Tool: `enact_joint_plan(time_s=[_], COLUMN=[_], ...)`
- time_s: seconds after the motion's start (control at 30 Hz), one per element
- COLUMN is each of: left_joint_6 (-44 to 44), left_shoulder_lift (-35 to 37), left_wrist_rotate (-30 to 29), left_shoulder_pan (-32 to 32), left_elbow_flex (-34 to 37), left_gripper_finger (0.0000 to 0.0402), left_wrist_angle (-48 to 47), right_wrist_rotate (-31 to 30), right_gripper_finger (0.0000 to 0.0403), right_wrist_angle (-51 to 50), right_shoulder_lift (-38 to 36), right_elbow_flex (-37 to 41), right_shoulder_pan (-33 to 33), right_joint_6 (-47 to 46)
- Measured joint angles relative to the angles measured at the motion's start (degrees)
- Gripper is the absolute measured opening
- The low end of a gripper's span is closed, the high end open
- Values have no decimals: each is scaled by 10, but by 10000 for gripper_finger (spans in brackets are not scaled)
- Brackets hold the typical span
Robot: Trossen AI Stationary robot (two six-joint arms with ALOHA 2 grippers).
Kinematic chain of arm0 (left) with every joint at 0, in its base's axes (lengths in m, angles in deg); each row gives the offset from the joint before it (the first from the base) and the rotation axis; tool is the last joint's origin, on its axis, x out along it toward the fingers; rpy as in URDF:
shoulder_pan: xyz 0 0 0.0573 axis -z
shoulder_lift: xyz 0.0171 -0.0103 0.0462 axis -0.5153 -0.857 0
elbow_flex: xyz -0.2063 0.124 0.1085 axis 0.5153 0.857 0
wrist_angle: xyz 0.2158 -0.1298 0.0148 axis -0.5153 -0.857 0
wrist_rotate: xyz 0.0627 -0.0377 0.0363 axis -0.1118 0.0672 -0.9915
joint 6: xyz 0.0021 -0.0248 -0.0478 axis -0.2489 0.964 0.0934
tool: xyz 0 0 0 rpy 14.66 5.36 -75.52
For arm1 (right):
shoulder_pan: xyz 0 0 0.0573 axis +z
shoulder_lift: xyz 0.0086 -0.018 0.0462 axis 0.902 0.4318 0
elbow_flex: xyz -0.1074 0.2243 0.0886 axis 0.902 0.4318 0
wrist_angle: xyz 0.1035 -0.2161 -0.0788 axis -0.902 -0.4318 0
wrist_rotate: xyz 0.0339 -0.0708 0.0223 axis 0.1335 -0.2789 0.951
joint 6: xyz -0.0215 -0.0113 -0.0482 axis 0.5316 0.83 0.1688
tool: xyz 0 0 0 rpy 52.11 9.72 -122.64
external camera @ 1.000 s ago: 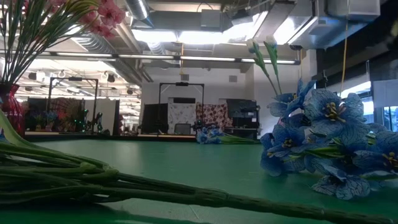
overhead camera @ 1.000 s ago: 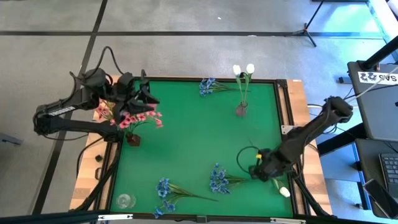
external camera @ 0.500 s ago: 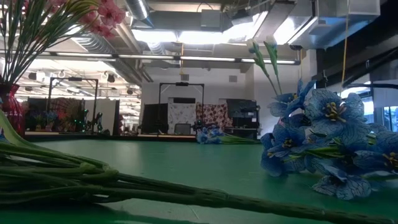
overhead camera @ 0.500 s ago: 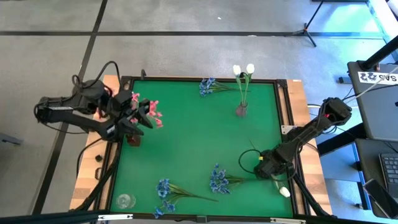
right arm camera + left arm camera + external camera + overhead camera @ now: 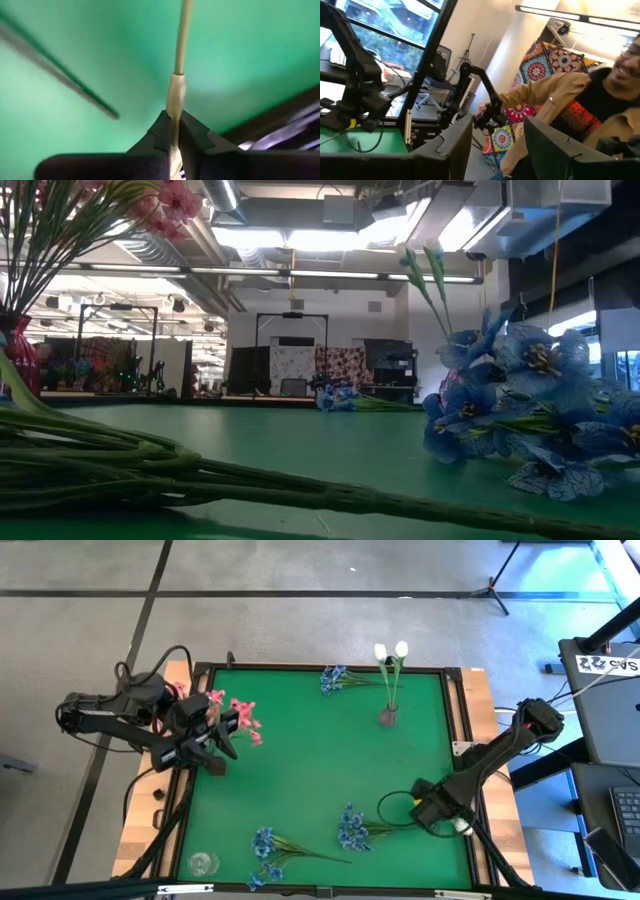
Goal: Sort flowers into vase by color
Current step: Put the white flower into the violet vase
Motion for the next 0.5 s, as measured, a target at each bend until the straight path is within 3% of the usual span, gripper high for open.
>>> enact_joint_plan(time_s=[0.1,0.17,0.33,0.4,0.5], left_joint_6=[-3,-9,-41,-44,-40], left_shoulder_lift=[0,0,0,0,0], left_wrist_rotate=[-13,-30,-72,-93,-124], left_shoulder_pan=[0,0,-1,0,0], left_elbow_flex=[0,0,0,0,0], left_gripper_finger=[174,174,174,174,174], left_wrist_angle=[7,8,7,7,7], right_wrist_rotate=[-121,-191,-298,-298,-300], right_gripper_finger=[7,12,46,58,78], right_wrist_angle=[-44,-40,63,119,164], right_shoulder_lift=[4,8,19,26,38], right_elbow_flex=[-56,-70,-41,-18,5], right_shoulder_pan=[0,0,0,0,1], right_joint_6=[194,376,761,838,868])
